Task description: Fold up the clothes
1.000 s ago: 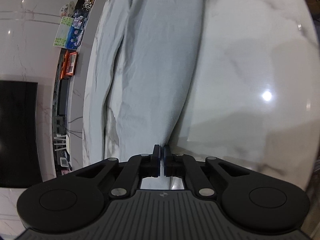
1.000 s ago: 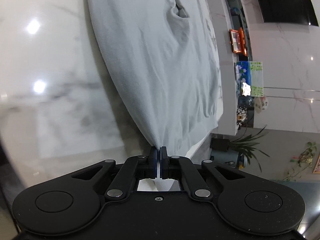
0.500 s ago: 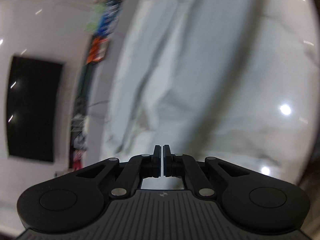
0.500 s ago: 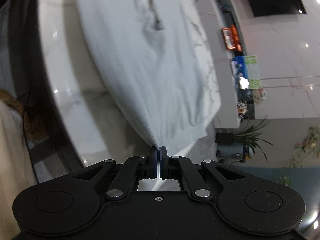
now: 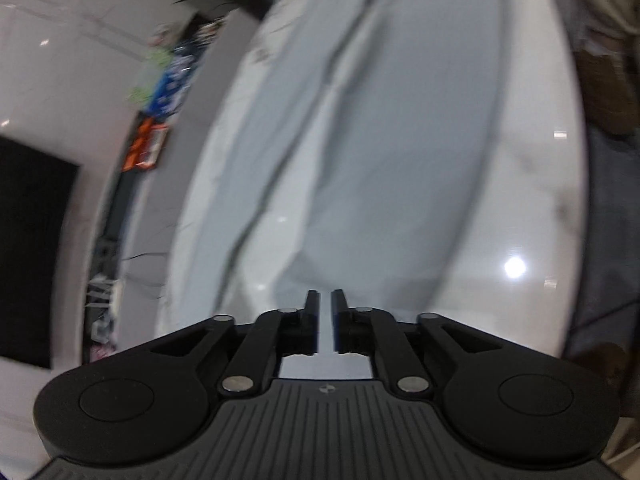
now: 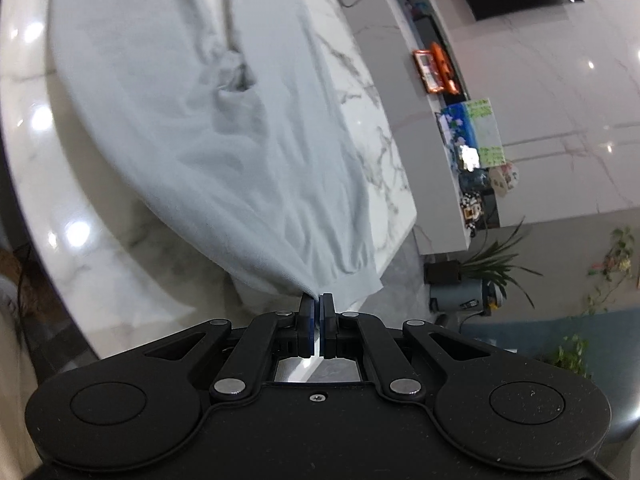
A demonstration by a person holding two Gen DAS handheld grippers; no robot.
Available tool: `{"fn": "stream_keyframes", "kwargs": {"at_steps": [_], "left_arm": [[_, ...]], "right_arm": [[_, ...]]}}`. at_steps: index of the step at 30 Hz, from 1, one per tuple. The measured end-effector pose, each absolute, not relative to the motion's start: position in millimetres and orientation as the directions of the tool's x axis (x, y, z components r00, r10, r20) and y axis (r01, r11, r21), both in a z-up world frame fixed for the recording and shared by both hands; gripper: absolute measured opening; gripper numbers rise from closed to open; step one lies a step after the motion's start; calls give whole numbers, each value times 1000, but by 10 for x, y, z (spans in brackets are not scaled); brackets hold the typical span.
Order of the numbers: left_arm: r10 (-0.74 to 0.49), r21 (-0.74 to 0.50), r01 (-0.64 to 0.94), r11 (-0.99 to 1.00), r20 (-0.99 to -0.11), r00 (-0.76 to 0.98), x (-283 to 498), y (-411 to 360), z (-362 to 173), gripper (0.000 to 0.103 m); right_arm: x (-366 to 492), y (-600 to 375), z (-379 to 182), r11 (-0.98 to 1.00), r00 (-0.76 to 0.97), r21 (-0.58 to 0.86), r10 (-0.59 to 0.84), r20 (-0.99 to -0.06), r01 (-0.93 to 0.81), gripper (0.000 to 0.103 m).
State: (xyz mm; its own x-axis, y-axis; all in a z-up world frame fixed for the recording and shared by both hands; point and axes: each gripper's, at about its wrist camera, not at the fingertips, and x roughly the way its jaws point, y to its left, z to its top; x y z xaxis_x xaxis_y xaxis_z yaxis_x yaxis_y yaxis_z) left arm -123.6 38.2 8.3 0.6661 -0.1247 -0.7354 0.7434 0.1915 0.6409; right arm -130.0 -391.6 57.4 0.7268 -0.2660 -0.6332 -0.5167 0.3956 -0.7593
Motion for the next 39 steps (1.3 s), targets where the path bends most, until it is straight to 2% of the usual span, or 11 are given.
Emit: {"fn": "stream_keyframes", "kwargs": {"at_steps": [5, 15, 16, 17, 19, 22, 31, 39], "left_arm": [[-83, 641, 759, 111, -755, 650, -1262, 434, -213, 20], [-61, 629, 777, 7, -775, 629, -1274, 623, -367, 30], [-60, 636, 772, 0, -770, 635, -1224, 623, -391, 26], [-50, 641, 768, -15, -767, 639, -1195, 630, -434, 14], [-23, 619, 785, -21, -786, 618, -1157, 596, -500, 1], [-10, 649, 761, -9, -761, 649, -1168, 568, -539, 2], [-2, 668, 635, 388, -689, 725, -798, 671, -22, 1], [87, 721, 473, 506, -588, 804, -20, 602, 597, 1]], "right_arm": [[-1344, -3879, 646, 404, 732, -761, -263, -629, -508, 0], [-1397, -3852, 599, 390, 728, -763, -272, -630, -515, 0], [-1398, -3850, 603, 391, 728, -764, -272, -629, -514, 0], [-1400, -3850, 609, 392, 729, -764, -272, -628, -512, 0], [-1403, -3847, 618, 392, 730, -766, -273, -626, -510, 0], [-1417, -3842, 630, 387, 735, -771, -276, -620, -505, 0], [-1506, -3848, 679, 387, 730, -767, -274, -626, -513, 0], [-1286, -3849, 867, 418, 733, -756, -257, -630, -504, 0]]}}
